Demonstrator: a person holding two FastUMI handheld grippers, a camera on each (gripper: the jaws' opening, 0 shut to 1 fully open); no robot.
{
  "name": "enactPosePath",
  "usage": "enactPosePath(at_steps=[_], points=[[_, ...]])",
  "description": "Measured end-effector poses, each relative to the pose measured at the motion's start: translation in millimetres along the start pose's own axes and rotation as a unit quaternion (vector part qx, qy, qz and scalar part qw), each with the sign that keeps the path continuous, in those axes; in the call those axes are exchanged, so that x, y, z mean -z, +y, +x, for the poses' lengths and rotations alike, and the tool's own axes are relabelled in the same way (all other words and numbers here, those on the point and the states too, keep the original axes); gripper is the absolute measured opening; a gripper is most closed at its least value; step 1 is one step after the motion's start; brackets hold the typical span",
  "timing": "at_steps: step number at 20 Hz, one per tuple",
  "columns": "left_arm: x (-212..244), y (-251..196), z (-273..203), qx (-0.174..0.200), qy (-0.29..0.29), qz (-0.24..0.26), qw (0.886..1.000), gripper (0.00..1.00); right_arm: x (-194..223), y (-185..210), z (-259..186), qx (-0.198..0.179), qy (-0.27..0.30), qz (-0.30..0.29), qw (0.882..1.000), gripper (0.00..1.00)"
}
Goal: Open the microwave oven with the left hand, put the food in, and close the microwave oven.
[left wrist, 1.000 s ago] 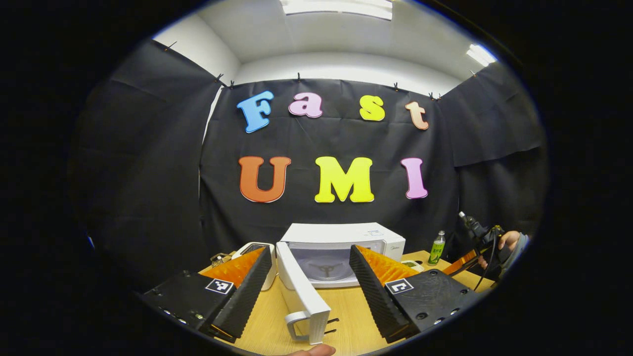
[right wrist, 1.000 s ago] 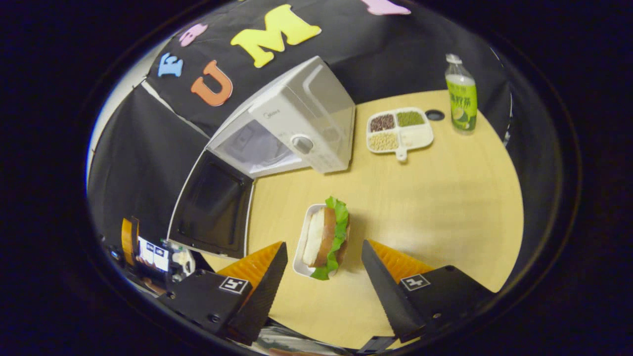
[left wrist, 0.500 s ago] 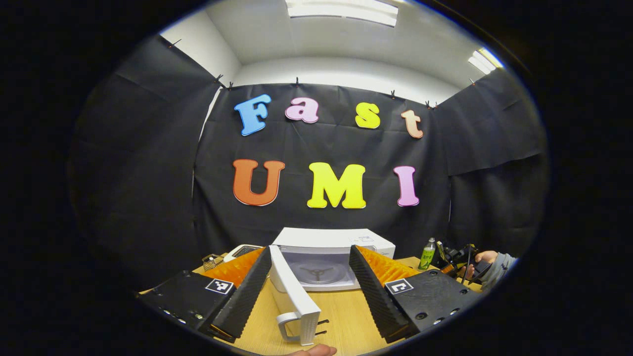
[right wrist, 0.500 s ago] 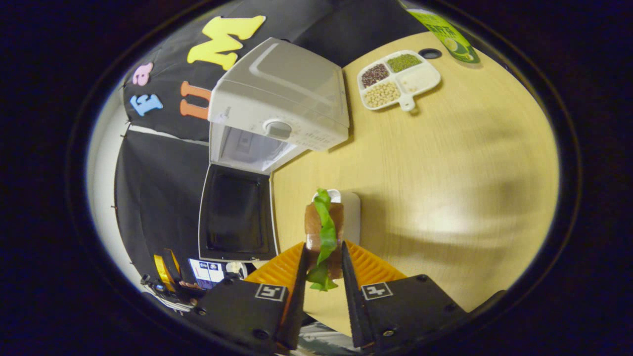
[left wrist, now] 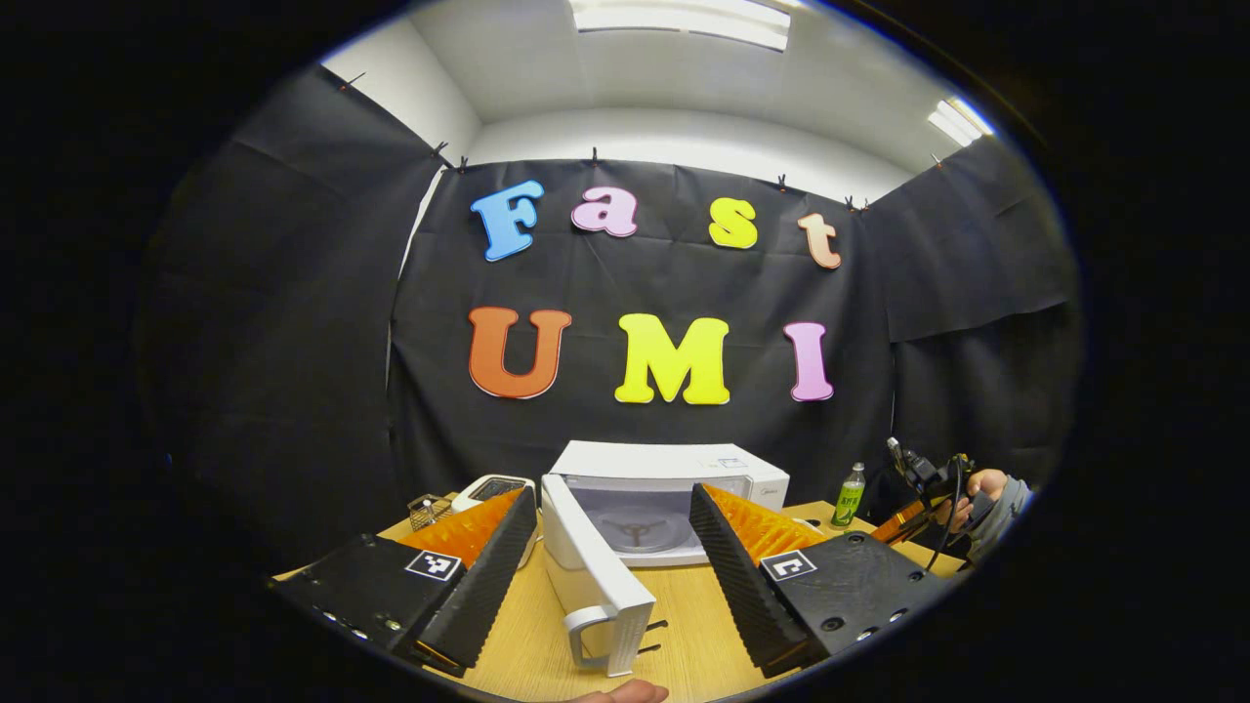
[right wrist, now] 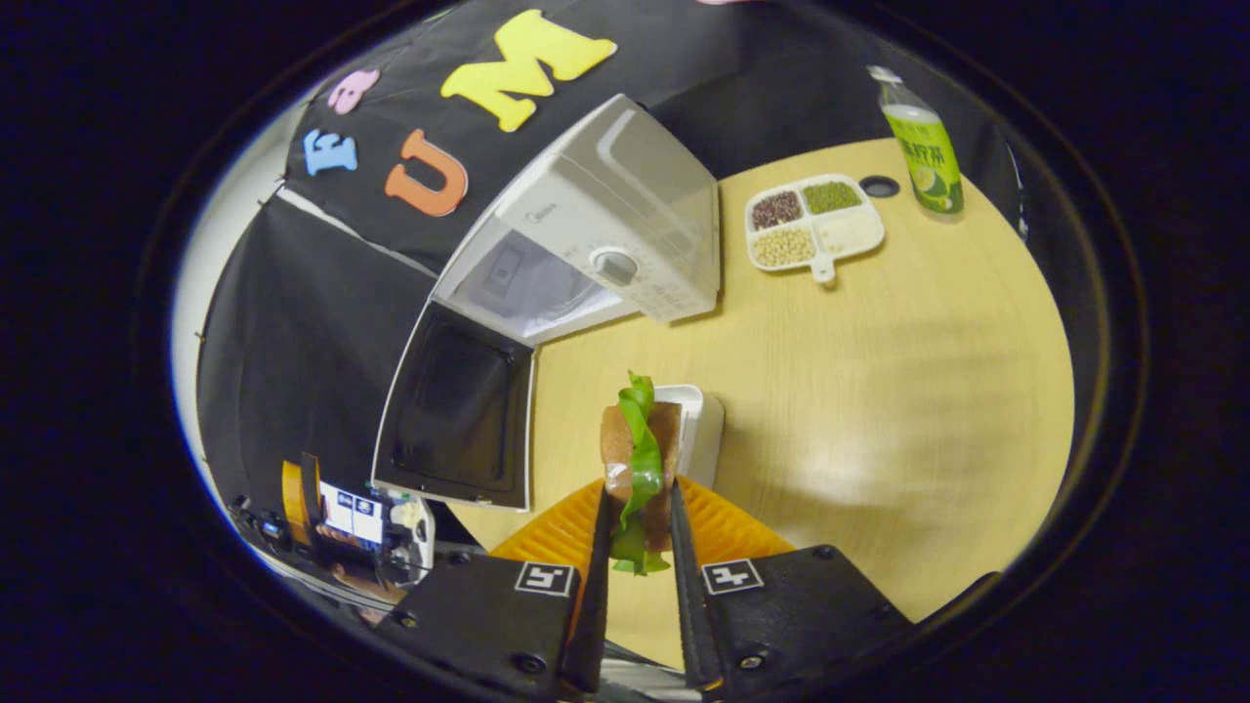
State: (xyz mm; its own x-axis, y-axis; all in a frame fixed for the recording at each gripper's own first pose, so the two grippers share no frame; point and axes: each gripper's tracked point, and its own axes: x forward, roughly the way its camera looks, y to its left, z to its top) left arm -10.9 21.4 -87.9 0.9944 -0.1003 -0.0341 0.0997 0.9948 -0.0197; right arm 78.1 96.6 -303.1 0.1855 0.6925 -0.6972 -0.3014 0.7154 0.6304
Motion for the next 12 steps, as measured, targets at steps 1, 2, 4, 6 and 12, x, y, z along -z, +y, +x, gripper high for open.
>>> enactPosePath(at_steps=[1,2,4,6,12], points=[[-1,1,0,0.001,0.0,-0.002,1.0,0.95,1,8,-3,0.011,-0.01,-0.024,1.0,0.34],[1,4,-2,0.004,0.003,-0.004,1.0,0.95,1,14,-4,0.026,-0.017,-0.051,0.998,0.34],[1,8,-9,0.009,0.001,-0.006,1.0,0.95,7,32,-4,0.051,-0.029,-0.098,0.993,0.34],[4,12,-13,0.015,0.0,-0.01,1.0,0.95,9,51,-1,0.077,-0.041,-0.142,0.986,0.35],[22,73,-24,-0.045,0.012,0.009,0.999,0.95,-5,86,21,0.196,-0.099,-0.302,0.928,0.35]])
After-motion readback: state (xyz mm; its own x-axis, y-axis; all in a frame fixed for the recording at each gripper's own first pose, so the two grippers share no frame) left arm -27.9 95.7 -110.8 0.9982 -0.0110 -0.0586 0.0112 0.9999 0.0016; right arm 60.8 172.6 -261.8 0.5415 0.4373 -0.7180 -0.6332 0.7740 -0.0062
